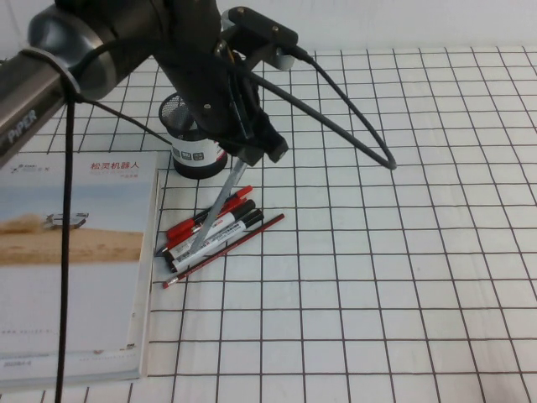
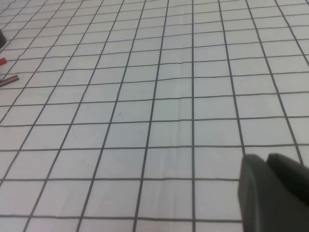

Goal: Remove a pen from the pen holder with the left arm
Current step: 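Take a marker out of the pen holder and lay it on the table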

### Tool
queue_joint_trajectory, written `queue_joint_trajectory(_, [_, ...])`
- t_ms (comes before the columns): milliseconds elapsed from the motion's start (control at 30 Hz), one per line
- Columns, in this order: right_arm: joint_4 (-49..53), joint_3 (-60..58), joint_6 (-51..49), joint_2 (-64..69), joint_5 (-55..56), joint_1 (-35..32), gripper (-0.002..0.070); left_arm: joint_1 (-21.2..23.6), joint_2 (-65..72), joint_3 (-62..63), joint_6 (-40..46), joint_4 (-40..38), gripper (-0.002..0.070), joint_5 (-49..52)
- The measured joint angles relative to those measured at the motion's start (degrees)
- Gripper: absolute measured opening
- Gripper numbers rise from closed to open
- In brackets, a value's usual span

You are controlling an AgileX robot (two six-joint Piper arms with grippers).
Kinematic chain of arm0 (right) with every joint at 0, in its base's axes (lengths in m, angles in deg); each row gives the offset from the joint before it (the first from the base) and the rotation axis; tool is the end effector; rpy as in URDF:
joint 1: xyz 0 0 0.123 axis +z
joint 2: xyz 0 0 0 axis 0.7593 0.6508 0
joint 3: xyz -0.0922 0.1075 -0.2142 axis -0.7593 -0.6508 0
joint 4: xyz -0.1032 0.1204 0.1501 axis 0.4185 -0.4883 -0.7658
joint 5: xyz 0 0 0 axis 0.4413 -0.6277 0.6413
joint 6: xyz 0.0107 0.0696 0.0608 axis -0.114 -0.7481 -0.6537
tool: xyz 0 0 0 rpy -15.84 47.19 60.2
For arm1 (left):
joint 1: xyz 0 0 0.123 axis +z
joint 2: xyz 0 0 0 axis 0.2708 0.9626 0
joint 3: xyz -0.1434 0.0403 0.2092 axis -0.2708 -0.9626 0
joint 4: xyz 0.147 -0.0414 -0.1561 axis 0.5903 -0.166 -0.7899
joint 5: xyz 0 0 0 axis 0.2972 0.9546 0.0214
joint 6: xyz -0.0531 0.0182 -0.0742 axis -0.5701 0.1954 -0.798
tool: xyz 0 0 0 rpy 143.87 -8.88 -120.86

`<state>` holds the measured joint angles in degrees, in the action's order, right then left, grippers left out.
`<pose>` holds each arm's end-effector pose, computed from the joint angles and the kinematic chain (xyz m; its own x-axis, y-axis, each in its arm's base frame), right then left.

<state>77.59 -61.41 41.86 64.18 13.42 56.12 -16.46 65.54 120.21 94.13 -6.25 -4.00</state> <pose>0.0477 0.0105 0.1715 -0.3146 0.1293 -0.9404 -0.1165 0.9779 0.1734 0.3170 -0.2072 0.2933 -0.5552 0.7448 -0.3700 0.7850 0.6163 0.0628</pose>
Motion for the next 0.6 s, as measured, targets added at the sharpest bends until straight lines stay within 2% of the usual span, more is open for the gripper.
queue_joint_trajectory(267, [0.00,0.00,0.00,0.00,0.00,0.00,-0.0015,-4.62,-0.73,0.00,-2.88,1.45,0.0053,0.09])
queue_joint_trajectory(600, [0.00,0.00,0.00,0.00,0.00,0.00,-0.0015,-5.39,-10.67,-8.20,-2.47,2.79,0.0053,0.50])
